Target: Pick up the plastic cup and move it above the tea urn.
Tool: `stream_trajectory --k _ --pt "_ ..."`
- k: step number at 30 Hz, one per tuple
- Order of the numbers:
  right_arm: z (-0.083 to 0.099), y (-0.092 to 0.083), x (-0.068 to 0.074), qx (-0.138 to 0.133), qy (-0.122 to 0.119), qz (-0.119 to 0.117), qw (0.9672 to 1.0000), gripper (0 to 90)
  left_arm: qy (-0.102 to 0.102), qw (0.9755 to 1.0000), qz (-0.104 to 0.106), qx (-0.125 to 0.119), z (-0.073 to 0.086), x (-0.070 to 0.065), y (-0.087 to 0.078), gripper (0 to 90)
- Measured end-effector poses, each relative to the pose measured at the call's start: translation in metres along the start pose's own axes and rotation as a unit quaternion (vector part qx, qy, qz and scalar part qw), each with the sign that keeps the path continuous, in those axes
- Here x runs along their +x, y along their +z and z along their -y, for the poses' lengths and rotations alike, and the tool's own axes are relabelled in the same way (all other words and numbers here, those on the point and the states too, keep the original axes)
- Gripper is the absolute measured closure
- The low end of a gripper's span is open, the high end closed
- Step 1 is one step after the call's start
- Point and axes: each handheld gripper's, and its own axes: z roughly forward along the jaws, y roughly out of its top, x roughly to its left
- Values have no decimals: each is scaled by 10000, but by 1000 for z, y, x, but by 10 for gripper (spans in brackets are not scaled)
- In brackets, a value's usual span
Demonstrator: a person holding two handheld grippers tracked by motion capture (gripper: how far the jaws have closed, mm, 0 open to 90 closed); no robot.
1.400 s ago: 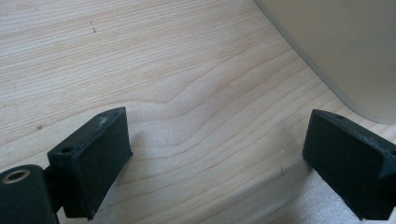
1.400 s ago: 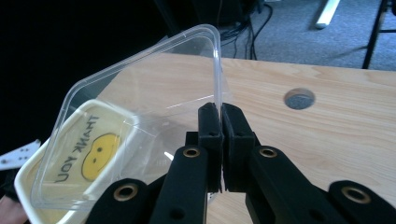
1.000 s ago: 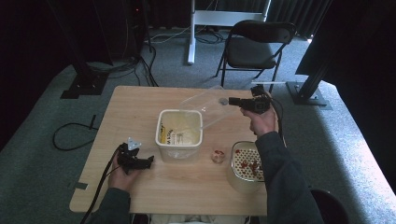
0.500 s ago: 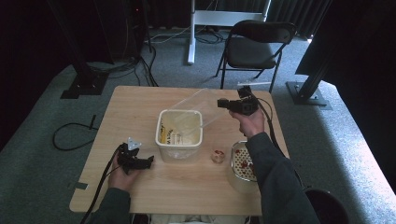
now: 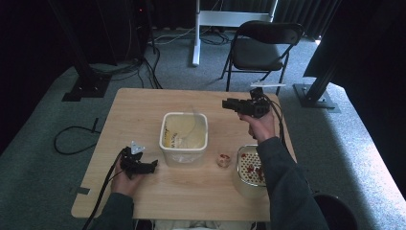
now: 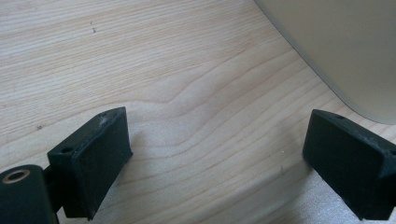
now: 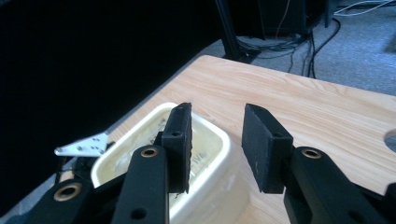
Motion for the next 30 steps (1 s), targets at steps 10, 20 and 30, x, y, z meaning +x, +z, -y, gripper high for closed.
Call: stream_trajectory --k 10,20,30 --pt "21 -10 -19 240 -119 516 9983 602 -8 10000 -3 -2 0 0 0 81" --pt "43 -28 -23 574 -848 1524 9830 586 130 9998 115 9 2 -3 -3 86" --pt "56 -66 -37 235 -821 1925 9776 590 217 9996 202 11 5 -18 -13 333"
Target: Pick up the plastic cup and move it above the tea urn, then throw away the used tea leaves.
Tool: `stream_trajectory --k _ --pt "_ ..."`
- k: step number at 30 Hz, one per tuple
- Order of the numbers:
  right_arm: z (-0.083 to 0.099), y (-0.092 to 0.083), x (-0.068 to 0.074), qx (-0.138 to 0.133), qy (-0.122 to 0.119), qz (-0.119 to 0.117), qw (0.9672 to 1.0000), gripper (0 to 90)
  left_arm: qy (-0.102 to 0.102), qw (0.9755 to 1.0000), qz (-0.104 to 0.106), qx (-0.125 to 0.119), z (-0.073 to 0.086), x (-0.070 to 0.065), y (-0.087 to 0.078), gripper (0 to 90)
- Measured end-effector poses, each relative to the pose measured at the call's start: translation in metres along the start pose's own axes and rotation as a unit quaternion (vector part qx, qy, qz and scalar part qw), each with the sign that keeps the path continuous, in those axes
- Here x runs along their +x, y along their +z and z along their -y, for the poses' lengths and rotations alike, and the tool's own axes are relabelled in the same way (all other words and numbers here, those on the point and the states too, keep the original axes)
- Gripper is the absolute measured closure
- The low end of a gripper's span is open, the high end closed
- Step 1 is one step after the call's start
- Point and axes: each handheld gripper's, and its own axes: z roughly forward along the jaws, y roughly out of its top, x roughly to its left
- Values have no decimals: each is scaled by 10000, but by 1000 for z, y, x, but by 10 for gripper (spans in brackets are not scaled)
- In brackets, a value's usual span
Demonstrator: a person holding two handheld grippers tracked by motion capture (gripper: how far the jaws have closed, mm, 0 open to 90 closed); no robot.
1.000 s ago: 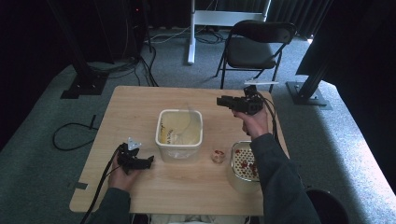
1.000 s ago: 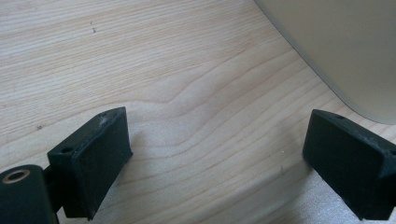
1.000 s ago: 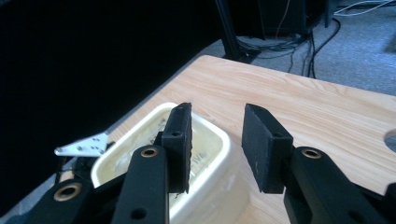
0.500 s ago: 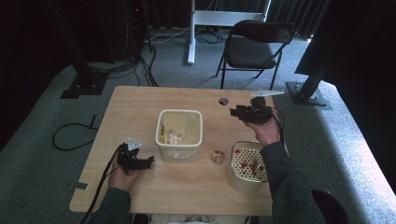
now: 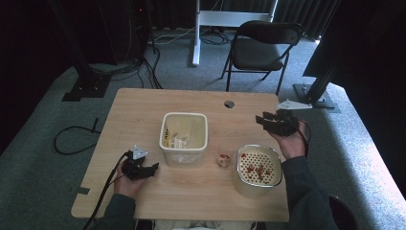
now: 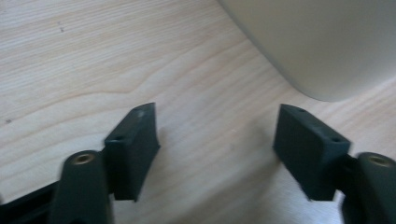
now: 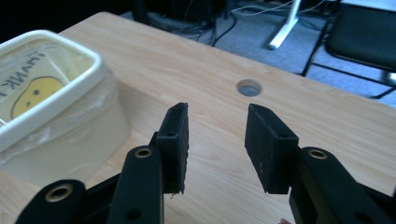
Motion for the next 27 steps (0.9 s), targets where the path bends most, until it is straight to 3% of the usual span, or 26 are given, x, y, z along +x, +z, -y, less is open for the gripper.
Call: stream_trajectory --k 4,6,10,18,21,24,27 --pt "18 -13 -16 -87 92 346 9993 584 61 10000 58 8 2 -14 -3 335" --pt "21 -14 -18 -90 128 367 9992 583 84 9999 80 1 3 -18 -3 338" --pt "45 -21 -37 -89 436 552 9975 584 172 9997 180 -25 5 -31 -5 341" --pt "67 -23 -48 22 528 909 9945 578 226 9995 232 -20 5 -36 -5 352" --pt "75 -22 -51 31 538 1057 9929 564 373 9991 179 -11 4 -42 -7 373" --pt "85 -19 -54 89 617 1140 9915 547 535 9979 268 -250 2 -52 -12 355" --pt "97 -13 -56 199 658 1209 9903 533 596 9956 544 -483 -1 -62 -17 345"
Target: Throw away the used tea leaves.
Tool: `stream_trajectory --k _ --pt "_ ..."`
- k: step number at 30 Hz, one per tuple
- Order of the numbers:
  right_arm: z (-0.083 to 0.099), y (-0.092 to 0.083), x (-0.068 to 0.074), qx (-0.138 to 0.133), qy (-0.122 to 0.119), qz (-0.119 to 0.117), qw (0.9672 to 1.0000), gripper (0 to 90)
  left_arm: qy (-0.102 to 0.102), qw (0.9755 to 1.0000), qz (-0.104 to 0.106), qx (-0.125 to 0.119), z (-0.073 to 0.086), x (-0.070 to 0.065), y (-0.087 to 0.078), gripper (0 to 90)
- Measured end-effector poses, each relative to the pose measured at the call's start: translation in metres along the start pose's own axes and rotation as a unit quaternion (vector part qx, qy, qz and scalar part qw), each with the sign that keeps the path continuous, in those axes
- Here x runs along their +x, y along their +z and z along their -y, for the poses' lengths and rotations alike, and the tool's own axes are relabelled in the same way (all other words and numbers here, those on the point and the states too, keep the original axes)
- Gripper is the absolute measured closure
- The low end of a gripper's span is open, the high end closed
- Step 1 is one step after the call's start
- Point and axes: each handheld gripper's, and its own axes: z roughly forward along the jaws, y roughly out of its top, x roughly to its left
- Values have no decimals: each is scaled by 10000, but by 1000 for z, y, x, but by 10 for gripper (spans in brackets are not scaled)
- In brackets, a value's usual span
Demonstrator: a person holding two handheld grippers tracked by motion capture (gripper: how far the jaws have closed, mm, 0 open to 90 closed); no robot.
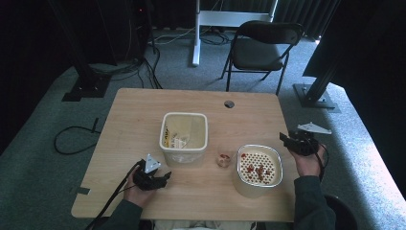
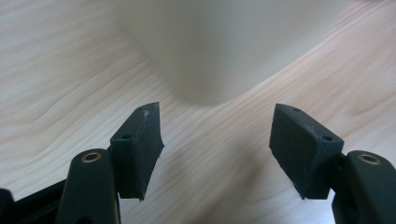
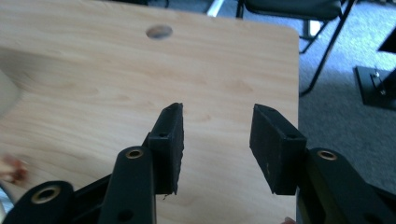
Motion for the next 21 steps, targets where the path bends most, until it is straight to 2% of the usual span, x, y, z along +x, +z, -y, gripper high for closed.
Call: stream_trajectory --k 3,5,8,11,14,17,19,21 --pt "11 5 -1 70 56 94 9999 518 207 9993 222 -210 -6 -16 -2 336" --pt "18 6 -3 68 181 115 9997 512 358 9977 434 -370 -11 -28 -2 321" --pt "28 9 -4 87 290 116 9995 505 511 9934 822 -610 -21 -46 -1 314" --pt "35 10 -5 141 282 201 9993 493 763 9881 1055 -815 -30 -63 2 310" --pt "41 9 -8 91 395 212 9990 492 887 9848 1152 -950 -38 -76 11 309" --pt "46 8 -10 64 515 215 9984 492 800 9838 1250 -1004 -44 -83 25 310" --pt "50 7 -11 67 542 219 9983 491 823 9831 1244 -1060 -47 -89 33 312" --pt "54 7 -12 59 591 219 9980 491 858 9812 1278 -1165 -50 -94 41 314"
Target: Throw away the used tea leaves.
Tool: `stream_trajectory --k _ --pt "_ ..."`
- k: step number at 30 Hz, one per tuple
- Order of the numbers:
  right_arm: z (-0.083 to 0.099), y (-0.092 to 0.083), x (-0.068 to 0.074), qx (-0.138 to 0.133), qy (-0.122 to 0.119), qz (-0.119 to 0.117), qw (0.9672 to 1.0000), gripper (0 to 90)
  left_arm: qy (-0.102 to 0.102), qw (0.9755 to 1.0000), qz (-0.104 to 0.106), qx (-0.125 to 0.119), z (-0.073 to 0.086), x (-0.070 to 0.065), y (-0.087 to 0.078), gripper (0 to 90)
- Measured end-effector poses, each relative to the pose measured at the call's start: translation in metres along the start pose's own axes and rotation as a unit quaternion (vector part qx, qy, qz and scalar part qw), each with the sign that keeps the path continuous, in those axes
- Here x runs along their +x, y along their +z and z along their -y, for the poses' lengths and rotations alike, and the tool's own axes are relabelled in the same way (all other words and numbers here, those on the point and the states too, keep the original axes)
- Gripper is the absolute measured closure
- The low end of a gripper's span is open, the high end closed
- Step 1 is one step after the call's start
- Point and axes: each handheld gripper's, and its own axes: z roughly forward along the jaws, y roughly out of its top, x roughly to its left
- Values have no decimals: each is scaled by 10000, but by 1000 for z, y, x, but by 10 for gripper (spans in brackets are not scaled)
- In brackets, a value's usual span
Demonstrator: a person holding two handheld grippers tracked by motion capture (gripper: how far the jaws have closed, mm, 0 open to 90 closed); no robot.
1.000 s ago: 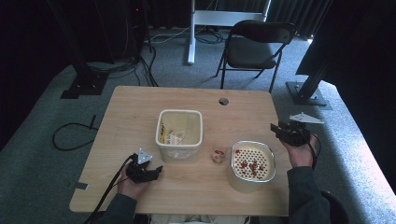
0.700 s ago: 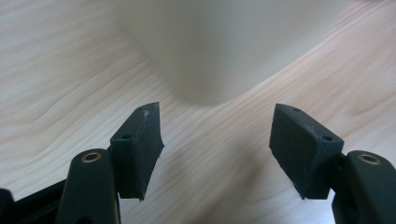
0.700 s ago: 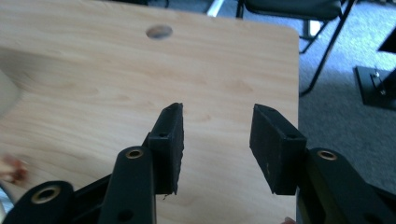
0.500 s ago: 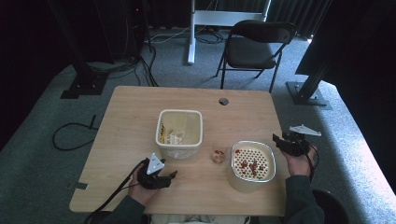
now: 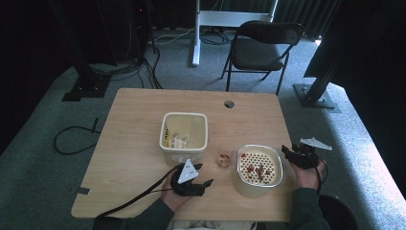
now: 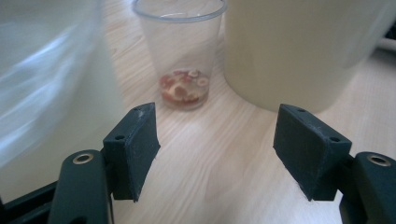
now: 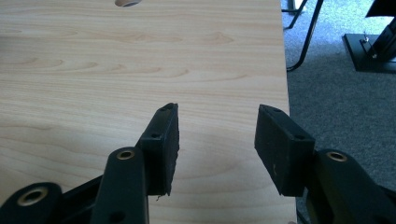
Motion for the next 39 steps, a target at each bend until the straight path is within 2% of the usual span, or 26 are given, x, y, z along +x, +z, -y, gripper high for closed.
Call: stream_trajectory --k 3,6,10,13,17,20,25,27,28,32,37,39 --pt "5 1 -2 -14 93 -15 10000 491 77 9999 -65 -134 -2 -4 11 327" --pt "9 2 -3 -16 150 -35 9999 491 140 9996 -224 -143 -5 -6 23 336" --pt "13 3 -3 -22 207 -64 9998 491 51 9990 -404 -187 -7 -6 36 295" --pt "14 3 -3 -32 220 -82 9997 491 2 9989 -433 -190 -10 -5 44 249" --pt "15 2 -3 -64 216 -93 9997 492 58 9982 -565 -195 -10 -5 49 257" --pt "16 3 -2 -55 222 -101 9997 492 -57 9967 -759 -273 -13 -3 56 265" --pt "16 3 -2 -59 229 -107 9997 491 -153 9962 -748 -416 -15 3 61 276" --pt "17 3 -3 -54 236 -99 9997 492 -217 9964 -610 -549 -16 8 63 273" --pt "17 3 -3 -45 240 -92 9997 493 -207 9966 -549 -579 -16 9 64 262" --pt "19 4 -4 -28 267 -95 9996 493 -70 9965 -524 -651 -17 11 69 248" --pt "19 4 -4 -40 280 -118 9995 493 -101 9965 -464 -691 -20 15 77 236" --pt "20 4 -4 -28 280 -129 9995 494 -141 9959 -394 -804 -21 17 79 235"
